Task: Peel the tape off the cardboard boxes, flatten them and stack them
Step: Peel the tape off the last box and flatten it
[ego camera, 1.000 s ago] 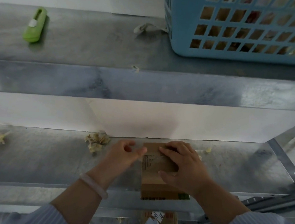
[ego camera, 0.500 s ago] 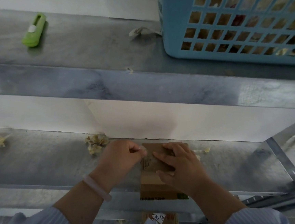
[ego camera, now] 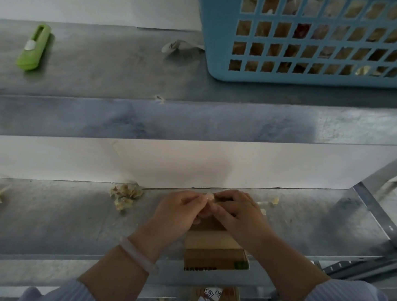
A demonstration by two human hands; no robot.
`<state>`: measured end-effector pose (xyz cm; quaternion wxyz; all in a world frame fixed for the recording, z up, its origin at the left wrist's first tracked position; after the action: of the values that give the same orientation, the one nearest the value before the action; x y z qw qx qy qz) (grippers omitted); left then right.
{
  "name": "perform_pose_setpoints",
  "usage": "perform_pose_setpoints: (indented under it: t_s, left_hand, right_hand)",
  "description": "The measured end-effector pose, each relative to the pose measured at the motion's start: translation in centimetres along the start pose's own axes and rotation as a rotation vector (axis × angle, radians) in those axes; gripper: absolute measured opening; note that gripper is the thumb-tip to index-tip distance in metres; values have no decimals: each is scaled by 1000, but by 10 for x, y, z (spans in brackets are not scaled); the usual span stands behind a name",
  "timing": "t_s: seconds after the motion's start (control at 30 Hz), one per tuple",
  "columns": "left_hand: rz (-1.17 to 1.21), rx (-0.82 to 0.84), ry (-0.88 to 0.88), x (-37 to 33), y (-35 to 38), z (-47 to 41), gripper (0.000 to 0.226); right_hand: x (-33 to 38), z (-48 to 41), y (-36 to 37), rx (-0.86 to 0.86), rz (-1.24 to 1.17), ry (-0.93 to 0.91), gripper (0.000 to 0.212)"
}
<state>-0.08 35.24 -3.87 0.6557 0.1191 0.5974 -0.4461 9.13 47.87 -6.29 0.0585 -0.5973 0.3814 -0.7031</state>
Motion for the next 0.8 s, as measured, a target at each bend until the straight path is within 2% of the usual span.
perform_pose_setpoints:
  t_s: [0.1,0.2,0.43,0.5,0.57,0.63,0.73,0.8]
  left_hand:
    - [96,17,-96,6,5,-1,20]
    - [100,4,-122,9,7,-2,18]
    - [-6,-23,-81,22,2,-11,21]
    - [-171,-18,13,25,1,-14,31]
    - [-550,-35,204,21,2,-15,35]
    - [-803,-74,355,18,6,-12,38]
    - [-985,-143,454,21,6,-9,44]
    - [-1040,-197,483,26,5,-10,51]
  right_hand:
    - [-4,-3,0,-32,-64,30,28]
    - [-6,-3,1,-39,-71,31,12]
    - [1,8,-11,-165,-130,88,10]
    - [2,11,-12,-214,-169,61,12]
    - [-1,14,-13,-249,-204,61,20]
    - [1,16,-12,-246,-145,27,18]
    - [8,17,-7,-201,55,-206,19]
    - [10,19,-1,-158,129,-272,18]
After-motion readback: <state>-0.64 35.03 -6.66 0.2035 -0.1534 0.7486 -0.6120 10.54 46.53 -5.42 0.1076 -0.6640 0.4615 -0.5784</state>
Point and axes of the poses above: each hand's wrist, its own z-axis away from the middle knuckle, its own y-axis out of the palm, x = y × z, the point moved 5 cm from there along -z, towards the middle knuckle, and after that the axes turned 13 degrees about -z, right-handed, at the moved point
